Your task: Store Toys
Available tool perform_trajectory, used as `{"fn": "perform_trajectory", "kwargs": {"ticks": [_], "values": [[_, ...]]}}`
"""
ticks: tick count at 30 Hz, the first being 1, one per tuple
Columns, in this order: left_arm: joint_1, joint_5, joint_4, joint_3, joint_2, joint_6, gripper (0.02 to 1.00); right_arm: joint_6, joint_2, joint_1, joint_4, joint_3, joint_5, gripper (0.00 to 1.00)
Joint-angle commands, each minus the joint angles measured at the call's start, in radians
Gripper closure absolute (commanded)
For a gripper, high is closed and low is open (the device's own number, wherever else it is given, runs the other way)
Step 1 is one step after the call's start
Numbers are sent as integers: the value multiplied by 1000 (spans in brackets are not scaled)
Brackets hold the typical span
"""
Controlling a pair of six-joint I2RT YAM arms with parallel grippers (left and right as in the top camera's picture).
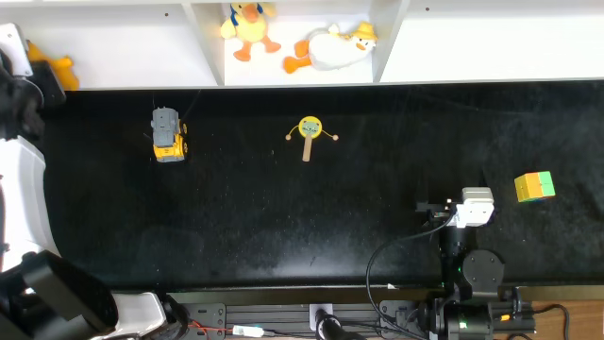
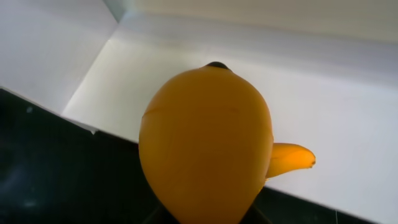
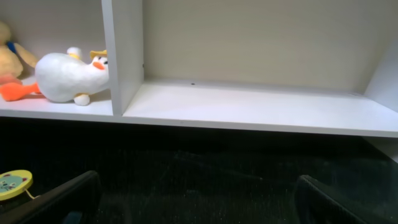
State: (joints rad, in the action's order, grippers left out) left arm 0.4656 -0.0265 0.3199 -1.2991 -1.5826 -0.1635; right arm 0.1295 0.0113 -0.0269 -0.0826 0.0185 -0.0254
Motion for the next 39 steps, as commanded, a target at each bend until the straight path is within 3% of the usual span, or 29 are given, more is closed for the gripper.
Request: {"fn": "perform_trajectory", "kwargs": {"ticks": [1,26,29,39], "values": [[-14,10,-29,-34,-18,-10,982,-10,-6,-6,5,-14,7,5],[-45,-5,-105,-45,-146,31,978,-10,-6,-6,6,-14,7,5],[-55,-5,-111,-45,-146,31,871,-10,-6,-6,6,-14,7,5],[-61,-5,-118,-45,-146,31,684,-10,-6,-6,6,-14,7,5]]}}
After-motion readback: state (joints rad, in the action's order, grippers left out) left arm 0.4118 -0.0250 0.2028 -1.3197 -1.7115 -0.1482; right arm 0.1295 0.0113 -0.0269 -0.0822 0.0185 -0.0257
